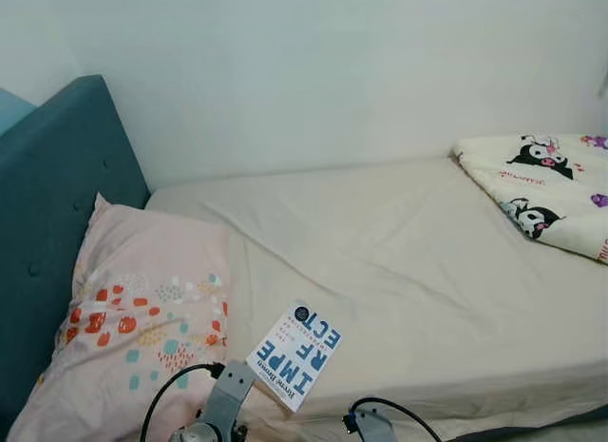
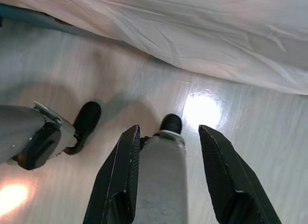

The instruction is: Clean up the room

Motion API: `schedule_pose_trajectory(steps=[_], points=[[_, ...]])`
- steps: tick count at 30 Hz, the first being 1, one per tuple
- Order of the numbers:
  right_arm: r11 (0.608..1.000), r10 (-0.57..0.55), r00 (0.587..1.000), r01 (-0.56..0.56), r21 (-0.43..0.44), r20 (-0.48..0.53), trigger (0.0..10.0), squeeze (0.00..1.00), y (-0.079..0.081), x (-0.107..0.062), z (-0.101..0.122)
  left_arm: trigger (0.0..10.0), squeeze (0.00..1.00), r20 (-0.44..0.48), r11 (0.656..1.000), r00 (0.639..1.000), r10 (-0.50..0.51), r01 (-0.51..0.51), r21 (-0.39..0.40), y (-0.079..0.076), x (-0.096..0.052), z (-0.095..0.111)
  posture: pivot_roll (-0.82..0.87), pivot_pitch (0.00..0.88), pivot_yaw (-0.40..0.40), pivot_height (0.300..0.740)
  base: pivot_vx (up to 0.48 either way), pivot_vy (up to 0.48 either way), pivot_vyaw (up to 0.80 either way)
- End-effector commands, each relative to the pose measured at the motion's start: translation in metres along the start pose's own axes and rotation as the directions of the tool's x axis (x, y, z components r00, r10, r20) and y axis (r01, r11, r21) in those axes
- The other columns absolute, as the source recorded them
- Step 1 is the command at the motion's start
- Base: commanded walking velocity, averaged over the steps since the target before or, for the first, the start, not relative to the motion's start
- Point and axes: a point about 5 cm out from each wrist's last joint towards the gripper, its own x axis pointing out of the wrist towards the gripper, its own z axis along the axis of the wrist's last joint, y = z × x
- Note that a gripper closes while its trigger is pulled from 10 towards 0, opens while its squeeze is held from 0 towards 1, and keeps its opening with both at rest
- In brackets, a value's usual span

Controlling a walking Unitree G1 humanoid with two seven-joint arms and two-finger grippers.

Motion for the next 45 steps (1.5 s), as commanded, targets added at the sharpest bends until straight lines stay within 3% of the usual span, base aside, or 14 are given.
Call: schedule_pose_trajectory(steps=[1,3,6,8,9,11,12,15,25,35,37,42,45], points=[[1.0,0.005,1.0,-0.005,0.02,-0.012,10.0,0.0,0.0,0.0,-0.001,10.0,0.0,-0.033,1.0,0.999,0.017,-0.017,-0.002,0.006,-0.002,-0.009,0.0,0.0,-0.009,0.74,0.0,0.0,0.0],[1.0,0.003,1.0,-0.003,0.03,-0.009,10.0,0.0,-0.001,0.0,0.001,10.0,0.0,-0.049,1.0,0.999,0.009,-0.009,0.002,0.003,-0.002,-0.013,0.0,0.0,-0.004,0.74,0.0,0.0,0.0],[0.997,-0.034,0.999,0.033,0.065,0.011,10.0,0.0,-0.011,0.0,0.007,10.0,0.0,-0.112,0.997,0.994,-0.016,0.025,0.076,-0.009,-0.003,-0.027,0.01,0.0,0.0,0.74,0.0,0.0,0.0],[0.996,-0.036,0.999,0.035,0.076,0.013,10.0,0.0,-0.012,0.0,0.008,10.0,0.0,-0.125,0.998,0.992,-0.012,0.02,0.064,-0.008,-0.004,-0.031,0.02,0.0,-0.005,0.74,0.0,0.0,0.0],[0.997,-0.03,0.999,0.03,0.072,0.012,10.0,0.0,-0.011,0.0,0.008,10.0,0.0,-0.121,1.0,0.993,0.005,-0.002,0.027,-0.004,-0.004,-0.031,0.02,0.0,-0.009,0.74,0.0,0.0,0.0],[0.997,-0.03,0.999,0.03,0.072,0.012,10.0,0.0,-0.011,0.0,0.008,10.0,0.0,-0.121,1.0,0.993,0.005,-0.002,0.027,-0.004,-0.004,-0.031,0.02,0.0,-0.009,0.74,0.0,0.0,0.0],[0.998,-0.017,1.0,0.016,0.052,0.009,10.0,0.0,-0.008,0.0,0.008,10.0,0.0,-0.112,0.999,0.993,0.032,-0.036,-0.029,0.002,-0.005,-0.029,0.02,0.0,-0.011,0.74,0.0,0.0,0.0],[0.999,0.009,1.0,-0.009,0.034,0.004,10.0,0.0,-0.001,0.001,0.006,10.0,0.0,-0.081,0.994,0.995,0.05,-0.057,-0.09,0.008,-0.005,-0.027,0.02,0.0,-0.005,0.74,0.0,0.0,0.0],[0.999,0.005,1.0,-0.005,0.043,0.009,10.0,0.0,0.003,0.001,0.005,10.0,0.0,-0.035,0.994,0.995,0.088,-0.09,-0.063,0.017,-0.006,-0.022,0.04,0.0,0.011,0.74,0.0,0.0,0.0],[0.999,0.002,1.0,-0.002,0.041,0.003,10.0,0.0,0.005,0.001,-0.002,10.0,0.0,-0.038,0.988,0.992,0.121,-0.124,-0.087,0.023,-0.007,-0.022,0.01,0.0,0.026,0.74,0.0,0.0,0.0],[0.997,-0.003,1.0,0.003,0.083,0.001,10.0,0.0,0.006,0.001,-0.004,10.0,0.0,-0.045,0.985,0.99,0.132,-0.136,-0.106,0.029,-0.009,-0.026,0.01,0.0,0.033,0.74,0.0,0.0,0.0],[0.994,-0.012,1.0,0.012,0.113,0.001,10.0,0.0,0.004,0.0,-0.005,10.0,0.0,-0.069,0.982,0.988,0.137,-0.145,-0.121,0.022,-0.01,-0.037,0.02,0.0,0.037,0.74,0.0,0.0,0.0],[0.999,-0.006,1.0,0.005,0.054,0.006,10.0,0.0,0.003,0.0,-0.004,10.0,0.0,-0.082,0.992,0.994,0.074,-0.082,-0.098,0.006,-0.009,-0.042,0.01,0.001,0.007,0.74,0.0,0.0,0.0]])
